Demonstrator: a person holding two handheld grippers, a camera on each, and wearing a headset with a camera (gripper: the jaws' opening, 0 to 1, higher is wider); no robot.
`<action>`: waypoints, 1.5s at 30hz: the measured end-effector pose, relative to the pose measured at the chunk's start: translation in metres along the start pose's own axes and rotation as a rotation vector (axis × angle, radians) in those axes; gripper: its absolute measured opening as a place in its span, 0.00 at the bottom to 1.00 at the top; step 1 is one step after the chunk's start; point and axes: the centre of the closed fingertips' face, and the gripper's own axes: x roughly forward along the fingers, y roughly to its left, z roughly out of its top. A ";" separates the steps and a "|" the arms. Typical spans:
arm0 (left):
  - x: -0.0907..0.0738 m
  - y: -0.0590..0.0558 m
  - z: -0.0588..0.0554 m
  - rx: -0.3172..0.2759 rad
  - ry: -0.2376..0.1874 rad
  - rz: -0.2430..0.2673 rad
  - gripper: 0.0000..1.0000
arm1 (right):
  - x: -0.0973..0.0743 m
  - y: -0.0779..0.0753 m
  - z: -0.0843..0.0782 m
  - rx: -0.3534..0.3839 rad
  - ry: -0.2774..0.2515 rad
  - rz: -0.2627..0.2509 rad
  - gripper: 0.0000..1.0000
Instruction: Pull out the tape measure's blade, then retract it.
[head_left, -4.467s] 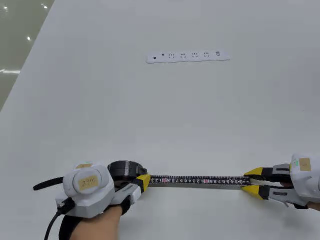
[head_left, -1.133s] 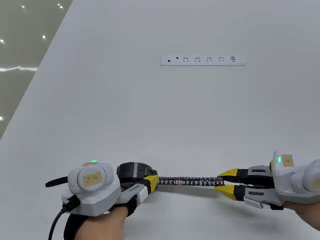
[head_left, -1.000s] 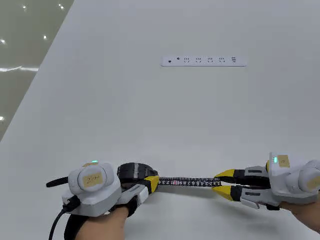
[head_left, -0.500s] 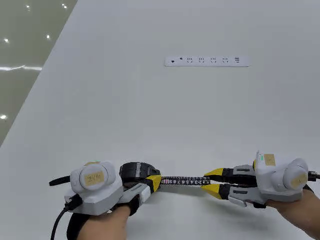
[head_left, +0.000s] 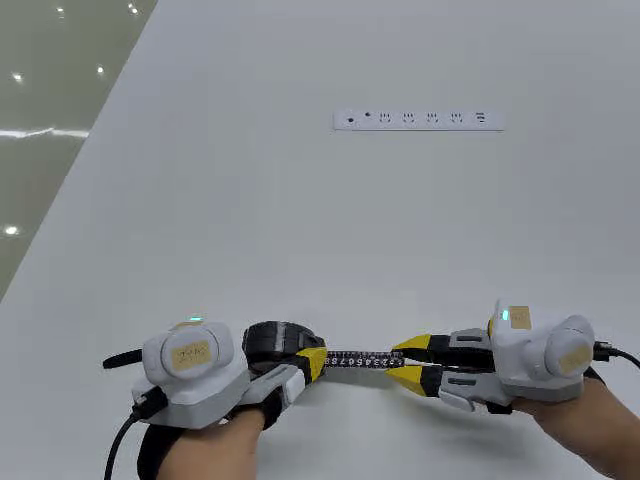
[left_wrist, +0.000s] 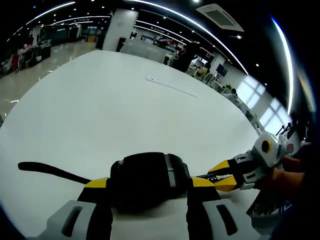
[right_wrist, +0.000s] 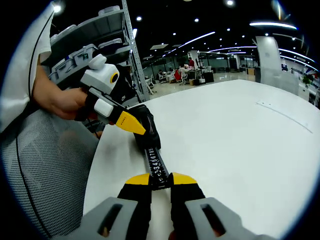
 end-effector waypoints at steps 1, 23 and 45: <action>0.000 0.000 0.000 -0.002 0.001 -0.001 0.57 | 0.002 0.000 0.001 0.001 -0.001 0.002 0.11; 0.000 0.000 0.001 -0.021 -0.002 -0.011 0.57 | 0.036 0.008 0.007 0.002 -0.001 0.041 0.11; -0.001 0.000 0.001 -0.052 -0.005 -0.019 0.57 | 0.064 0.014 0.017 -0.043 0.024 0.093 0.12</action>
